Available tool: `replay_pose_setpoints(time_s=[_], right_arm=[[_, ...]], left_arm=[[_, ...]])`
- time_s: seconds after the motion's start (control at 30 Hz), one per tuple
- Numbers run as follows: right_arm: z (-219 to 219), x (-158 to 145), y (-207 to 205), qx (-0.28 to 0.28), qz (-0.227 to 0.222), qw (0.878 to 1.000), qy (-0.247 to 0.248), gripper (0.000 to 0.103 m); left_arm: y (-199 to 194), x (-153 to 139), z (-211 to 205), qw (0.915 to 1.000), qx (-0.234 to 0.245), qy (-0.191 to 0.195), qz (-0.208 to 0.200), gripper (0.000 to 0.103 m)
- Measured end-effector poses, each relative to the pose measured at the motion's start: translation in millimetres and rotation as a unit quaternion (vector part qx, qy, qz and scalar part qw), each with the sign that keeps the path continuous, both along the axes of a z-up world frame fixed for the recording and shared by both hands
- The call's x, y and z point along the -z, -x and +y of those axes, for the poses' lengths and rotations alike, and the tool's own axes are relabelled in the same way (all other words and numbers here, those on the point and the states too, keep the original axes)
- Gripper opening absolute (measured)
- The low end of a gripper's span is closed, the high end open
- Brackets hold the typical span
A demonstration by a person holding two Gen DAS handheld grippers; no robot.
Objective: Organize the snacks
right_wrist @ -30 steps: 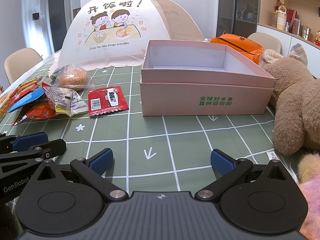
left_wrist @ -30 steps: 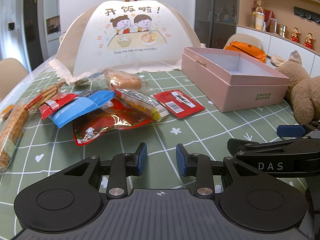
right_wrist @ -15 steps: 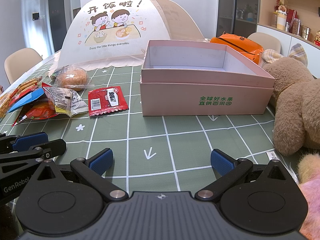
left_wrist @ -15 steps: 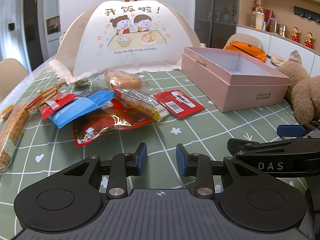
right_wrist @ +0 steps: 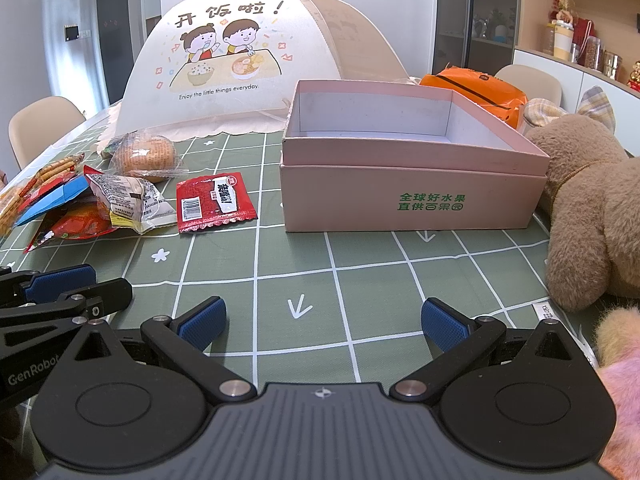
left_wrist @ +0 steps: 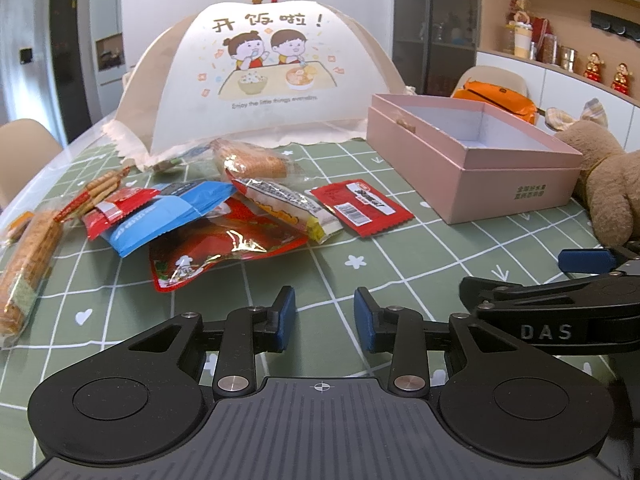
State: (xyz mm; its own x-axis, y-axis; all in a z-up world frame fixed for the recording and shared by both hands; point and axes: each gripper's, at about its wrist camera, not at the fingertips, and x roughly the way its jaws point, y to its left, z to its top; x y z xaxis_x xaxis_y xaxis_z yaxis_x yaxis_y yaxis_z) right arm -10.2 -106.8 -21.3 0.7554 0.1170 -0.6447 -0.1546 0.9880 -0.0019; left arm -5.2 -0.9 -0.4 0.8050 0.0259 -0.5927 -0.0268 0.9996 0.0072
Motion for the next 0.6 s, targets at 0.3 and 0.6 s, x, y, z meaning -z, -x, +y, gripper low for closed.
replay_pose_setpoints(time_s=[0.3,0.6], right_arm=[[-5.4,-15.9,-4.2,0.0,0.104,0.994,0.015,0.103],[31.5,-57.0,14.0,-0.044,0.104,0.993,0.032,0.103]], left_arm=[[19.3,-58.1,46.9,0.9969,0.041,0.051,0.044,0.039],[-38.7,-102.9,258.8,0.9959,-0.056,-0.031,0.064,0.037]])
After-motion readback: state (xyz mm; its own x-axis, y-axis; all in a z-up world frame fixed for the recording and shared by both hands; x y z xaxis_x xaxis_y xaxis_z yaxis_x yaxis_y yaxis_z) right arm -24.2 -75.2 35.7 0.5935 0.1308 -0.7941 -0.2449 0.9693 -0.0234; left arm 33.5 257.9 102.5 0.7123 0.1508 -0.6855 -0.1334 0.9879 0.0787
